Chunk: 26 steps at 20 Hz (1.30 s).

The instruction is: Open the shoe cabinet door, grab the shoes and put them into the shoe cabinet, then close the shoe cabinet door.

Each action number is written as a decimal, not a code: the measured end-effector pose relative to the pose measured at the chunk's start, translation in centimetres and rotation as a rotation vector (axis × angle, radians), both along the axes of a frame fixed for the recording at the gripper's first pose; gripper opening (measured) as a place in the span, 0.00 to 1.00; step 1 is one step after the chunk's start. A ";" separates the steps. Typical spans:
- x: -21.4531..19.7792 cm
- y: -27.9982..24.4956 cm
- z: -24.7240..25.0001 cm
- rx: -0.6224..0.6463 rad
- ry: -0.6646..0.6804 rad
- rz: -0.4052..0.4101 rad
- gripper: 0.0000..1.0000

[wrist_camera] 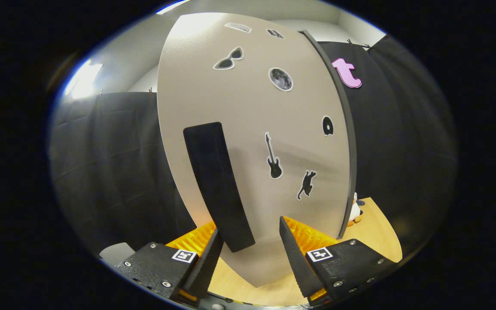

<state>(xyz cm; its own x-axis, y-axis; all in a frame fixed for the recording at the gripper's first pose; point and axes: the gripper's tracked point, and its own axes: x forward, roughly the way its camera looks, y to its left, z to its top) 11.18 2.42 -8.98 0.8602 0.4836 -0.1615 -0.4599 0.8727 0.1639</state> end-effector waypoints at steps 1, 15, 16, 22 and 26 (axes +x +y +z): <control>0.5 0.8 0.2 -0.009 -0.009 0.007 0.79; 6.2 8.4 0.2 -0.038 -0.114 0.020 0.87; 6.1 8.4 0.2 -0.039 -0.116 0.002 0.87; 6.8 8.8 0.2 -0.042 -0.126 -0.089 0.89; 7.2 8.9 0.0 -0.049 -0.130 -0.134 0.89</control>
<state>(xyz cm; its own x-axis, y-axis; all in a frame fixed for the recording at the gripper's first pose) 18.35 11.31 -8.95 0.9314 0.3581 -0.0649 -0.3540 0.9329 0.0667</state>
